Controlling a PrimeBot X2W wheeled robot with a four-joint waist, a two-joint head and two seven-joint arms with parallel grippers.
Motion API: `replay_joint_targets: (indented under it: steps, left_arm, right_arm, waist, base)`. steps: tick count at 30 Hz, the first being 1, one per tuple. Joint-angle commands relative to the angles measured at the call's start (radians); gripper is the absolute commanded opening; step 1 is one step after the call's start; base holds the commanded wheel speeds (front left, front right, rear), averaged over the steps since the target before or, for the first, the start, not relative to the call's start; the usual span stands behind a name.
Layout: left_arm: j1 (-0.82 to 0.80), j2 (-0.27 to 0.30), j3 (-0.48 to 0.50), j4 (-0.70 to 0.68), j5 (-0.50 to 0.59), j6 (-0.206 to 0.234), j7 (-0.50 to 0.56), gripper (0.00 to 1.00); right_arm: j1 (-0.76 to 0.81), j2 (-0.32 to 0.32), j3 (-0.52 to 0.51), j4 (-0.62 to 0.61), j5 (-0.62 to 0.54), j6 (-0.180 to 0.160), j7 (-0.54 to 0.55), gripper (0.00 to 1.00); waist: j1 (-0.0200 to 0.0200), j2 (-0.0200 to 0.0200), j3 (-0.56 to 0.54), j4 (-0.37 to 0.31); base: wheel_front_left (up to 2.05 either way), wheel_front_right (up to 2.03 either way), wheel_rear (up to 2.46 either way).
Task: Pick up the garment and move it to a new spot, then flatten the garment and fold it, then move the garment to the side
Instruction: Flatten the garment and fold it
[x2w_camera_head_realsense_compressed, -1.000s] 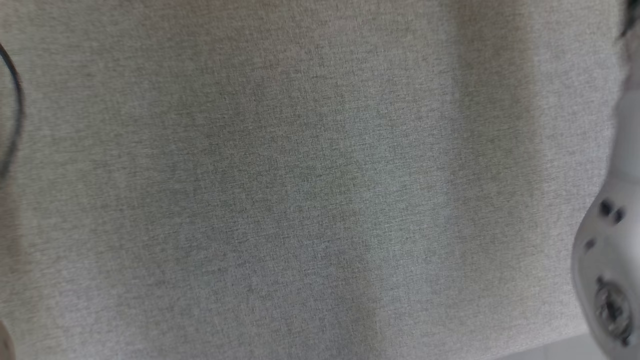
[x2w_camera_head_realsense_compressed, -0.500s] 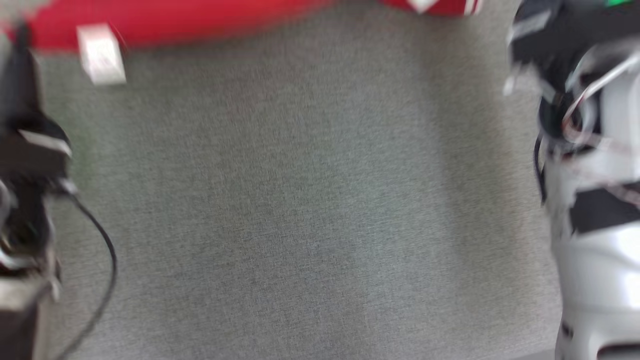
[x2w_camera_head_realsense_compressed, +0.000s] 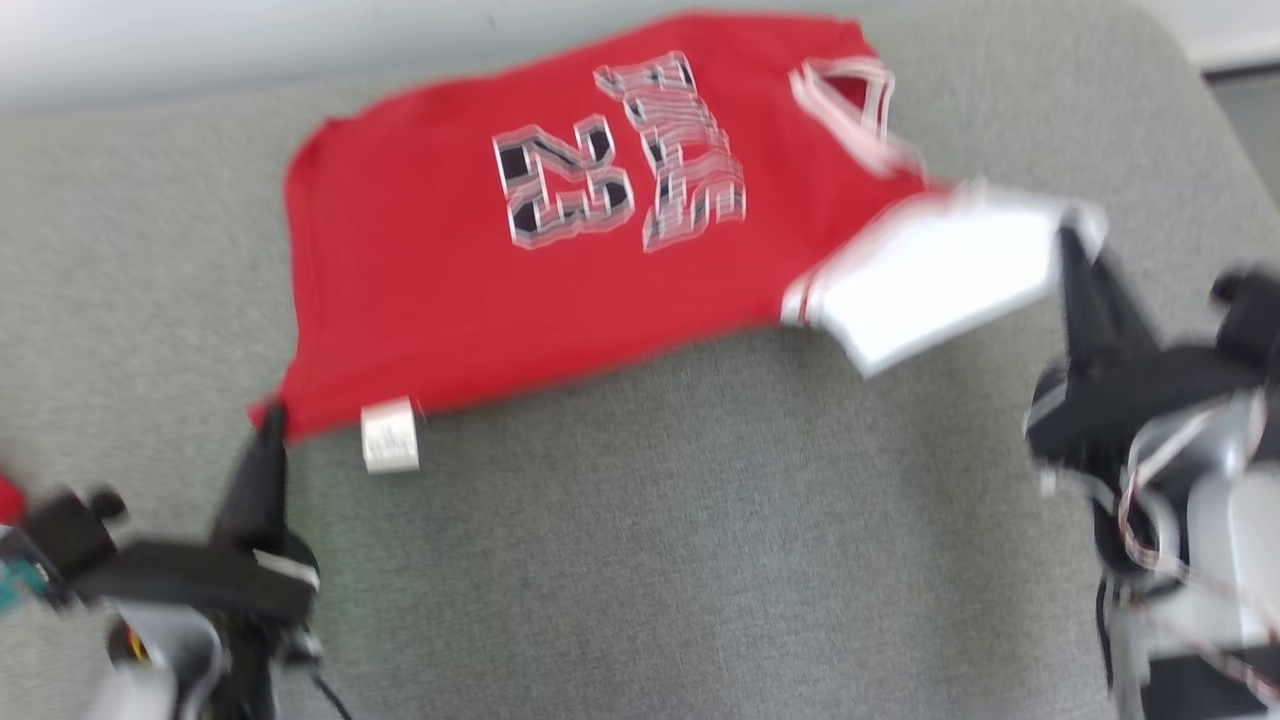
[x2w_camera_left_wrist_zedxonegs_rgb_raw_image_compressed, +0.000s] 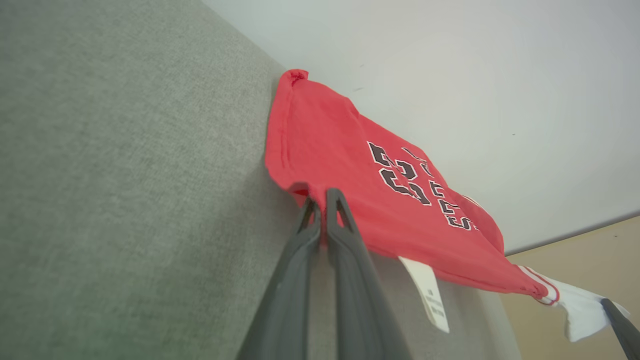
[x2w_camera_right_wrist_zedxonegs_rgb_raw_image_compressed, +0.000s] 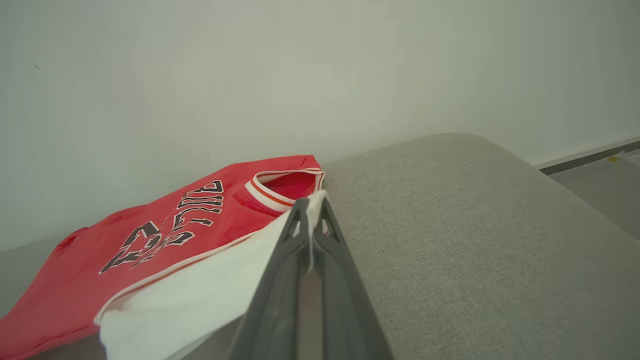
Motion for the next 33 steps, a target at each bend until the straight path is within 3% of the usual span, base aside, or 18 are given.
replay_joint_targets:
  steps: [1, 11, 18, 25, 33]
  left_arm:
    - [0.037, -0.010, -0.001, 0.009, 0.000, -0.007, -0.013, 0.00]
    - [0.232, -0.062, 0.002, 0.038, -0.022, -0.054, -0.120, 0.00]
    - [0.319, -0.089, -0.022, 0.053, -0.010, -0.065, -0.165, 0.00]
    - [0.359, -0.095, -0.046, 0.079, 0.006, -0.071, -0.178, 0.00]
    - [0.405, -0.076, -0.091, 0.098, 0.023, -0.063, -0.122, 0.00]
  right_arm:
    - [0.043, 0.009, -0.008, -0.016, 0.015, -0.003, 0.021, 0.00]
    - [0.313, 0.036, -0.083, -0.128, 0.012, -0.003, 0.188, 0.00]
    - [0.388, 0.040, -0.165, -0.105, -0.057, -0.003, 0.222, 0.00]
    - [0.439, 0.040, -0.217, -0.074, -0.119, -0.003, 0.266, 0.00]
    - [0.505, 0.040, -0.198, -0.083, -0.110, -0.003, 0.352, 0.00]
  waist:
    - [0.0004, 0.0003, -0.082, 0.021]
    - [0.0004, 0.0003, -0.151, 0.029]
    - [0.0004, 0.0003, -0.182, 0.023]
    - [0.0004, 0.0003, -0.196, 0.033]
    - [0.0004, 0.0003, -0.206, 0.040]
  base:
    - [0.00, 0.00, 0.00]
    - [0.00, 0.00, 0.00]
    - [0.00, 0.00, 0.00]
    - [0.00, 0.00, 0.00]
    - [0.00, 0.00, 0.00]
